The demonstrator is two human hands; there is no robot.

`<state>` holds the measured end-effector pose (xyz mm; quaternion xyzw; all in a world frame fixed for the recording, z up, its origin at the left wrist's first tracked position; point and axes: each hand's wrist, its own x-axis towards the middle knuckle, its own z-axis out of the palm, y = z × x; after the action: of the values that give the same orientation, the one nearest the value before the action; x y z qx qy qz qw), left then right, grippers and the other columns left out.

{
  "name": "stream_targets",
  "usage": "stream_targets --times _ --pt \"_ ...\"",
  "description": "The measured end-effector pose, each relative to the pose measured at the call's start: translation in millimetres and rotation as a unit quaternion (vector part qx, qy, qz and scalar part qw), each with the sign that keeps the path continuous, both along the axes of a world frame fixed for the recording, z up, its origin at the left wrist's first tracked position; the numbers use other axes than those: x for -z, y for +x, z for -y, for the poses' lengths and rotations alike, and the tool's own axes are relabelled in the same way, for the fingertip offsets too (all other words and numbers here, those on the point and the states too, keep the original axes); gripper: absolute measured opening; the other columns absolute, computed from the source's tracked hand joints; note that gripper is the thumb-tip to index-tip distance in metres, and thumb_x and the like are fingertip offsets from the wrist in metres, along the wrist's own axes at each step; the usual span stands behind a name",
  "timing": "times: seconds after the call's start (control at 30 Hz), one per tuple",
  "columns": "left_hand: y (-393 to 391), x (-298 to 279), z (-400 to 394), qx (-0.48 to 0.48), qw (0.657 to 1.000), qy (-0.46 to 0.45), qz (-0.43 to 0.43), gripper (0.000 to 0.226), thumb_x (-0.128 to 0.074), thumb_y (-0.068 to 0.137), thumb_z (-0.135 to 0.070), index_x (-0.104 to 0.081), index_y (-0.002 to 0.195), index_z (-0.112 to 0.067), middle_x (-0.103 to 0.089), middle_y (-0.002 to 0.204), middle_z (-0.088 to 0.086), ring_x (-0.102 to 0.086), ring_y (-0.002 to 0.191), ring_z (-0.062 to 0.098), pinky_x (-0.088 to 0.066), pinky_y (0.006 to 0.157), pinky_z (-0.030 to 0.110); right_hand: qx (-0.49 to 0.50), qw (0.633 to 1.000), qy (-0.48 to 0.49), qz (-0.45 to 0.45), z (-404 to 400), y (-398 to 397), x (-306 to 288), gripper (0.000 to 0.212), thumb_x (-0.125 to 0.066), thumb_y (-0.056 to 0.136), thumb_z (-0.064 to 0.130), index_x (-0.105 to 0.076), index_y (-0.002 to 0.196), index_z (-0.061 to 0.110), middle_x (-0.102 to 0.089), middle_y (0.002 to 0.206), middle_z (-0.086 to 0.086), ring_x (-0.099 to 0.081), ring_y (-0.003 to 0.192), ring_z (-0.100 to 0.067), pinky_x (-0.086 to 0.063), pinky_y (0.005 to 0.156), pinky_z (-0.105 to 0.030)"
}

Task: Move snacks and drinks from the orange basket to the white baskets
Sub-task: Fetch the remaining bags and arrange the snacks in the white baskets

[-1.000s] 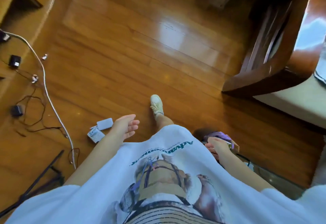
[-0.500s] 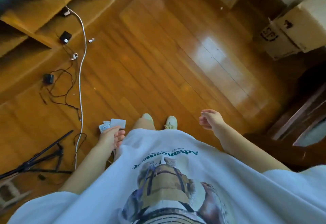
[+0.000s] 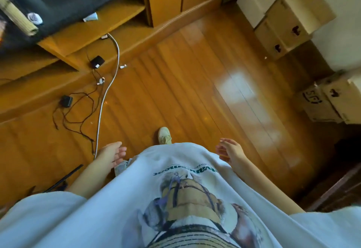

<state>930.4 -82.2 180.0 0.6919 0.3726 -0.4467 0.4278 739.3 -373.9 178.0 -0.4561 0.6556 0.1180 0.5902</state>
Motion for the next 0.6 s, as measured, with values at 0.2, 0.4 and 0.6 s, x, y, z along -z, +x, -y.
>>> stream_targets --times 0.2,0.4,0.6 --pt "72.3 -3.6 75.2 0.082 0.995 -0.038 0.033 0.03 -0.045 0.098 -0.019 -0.054 0.125 -0.011 -0.062 0.1 0.007 -0.055 0.074 0.014 -0.043 0.062 0.023 0.06 0.997 0.017 -0.039 12.5 17.9 3.0 0.024 -0.052 0.092 0.006 -0.055 0.114 -0.001 -0.058 0.073 -0.012 -0.056 0.06 -0.023 -0.046 0.058 -0.031" --pt "123.2 1.5 144.2 0.145 0.986 -0.072 0.034 0.024 -0.046 0.097 -0.019 -0.058 0.117 -0.016 -0.064 0.087 0.001 -0.058 0.076 0.012 -0.045 0.064 0.023 0.085 0.993 0.042 -0.071 46.6 50.0 16.4 0.034 -0.046 0.093 0.003 -0.048 0.125 -0.007 -0.053 0.073 -0.008 -0.057 0.037 -0.003 -0.048 0.044 -0.016" --pt "194.6 5.8 197.1 0.147 0.988 -0.053 0.019 0.028 -0.044 0.097 -0.018 -0.055 0.123 -0.013 -0.063 0.091 0.004 -0.055 0.072 0.011 -0.043 0.062 0.023 0.089 0.993 0.067 -0.044 108.8 128.3 26.2 0.037 -0.043 0.095 0.004 -0.044 0.13 -0.007 -0.051 0.073 -0.008 -0.054 0.032 0.001 -0.046 0.038 -0.012"
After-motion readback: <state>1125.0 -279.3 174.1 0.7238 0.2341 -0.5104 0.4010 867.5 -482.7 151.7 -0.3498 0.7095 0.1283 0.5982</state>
